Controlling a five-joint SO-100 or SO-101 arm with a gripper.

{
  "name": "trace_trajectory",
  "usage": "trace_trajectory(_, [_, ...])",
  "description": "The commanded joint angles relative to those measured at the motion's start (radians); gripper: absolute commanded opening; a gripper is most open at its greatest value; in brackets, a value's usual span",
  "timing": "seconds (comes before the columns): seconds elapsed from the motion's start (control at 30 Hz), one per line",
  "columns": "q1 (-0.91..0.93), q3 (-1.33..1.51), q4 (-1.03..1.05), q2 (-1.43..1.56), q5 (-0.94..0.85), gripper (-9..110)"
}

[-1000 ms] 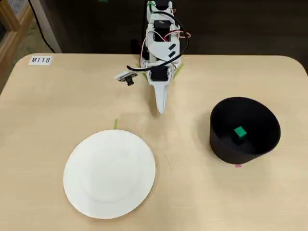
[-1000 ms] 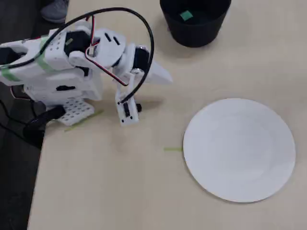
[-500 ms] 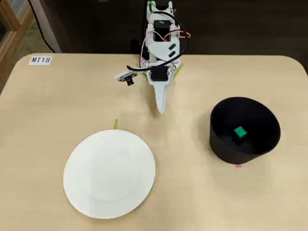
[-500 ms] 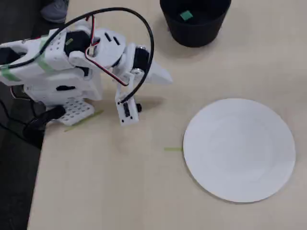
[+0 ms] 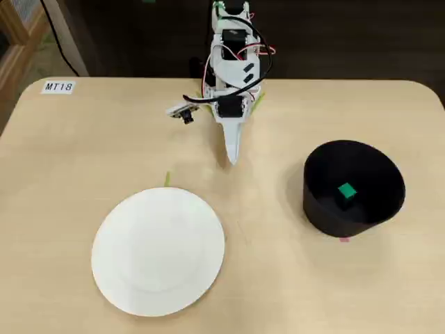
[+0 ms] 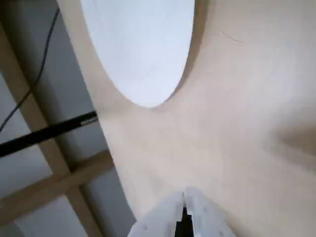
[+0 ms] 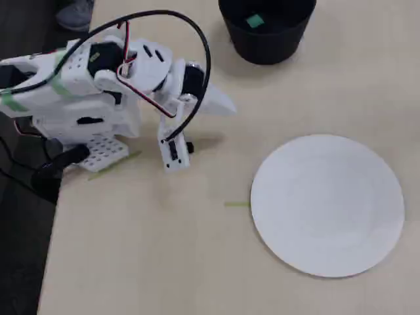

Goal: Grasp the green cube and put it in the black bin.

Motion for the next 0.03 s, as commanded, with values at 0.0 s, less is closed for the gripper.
trace_trajectory(0.0, [-0.006,-0.009,-0.015,-0.005,-0.008,0])
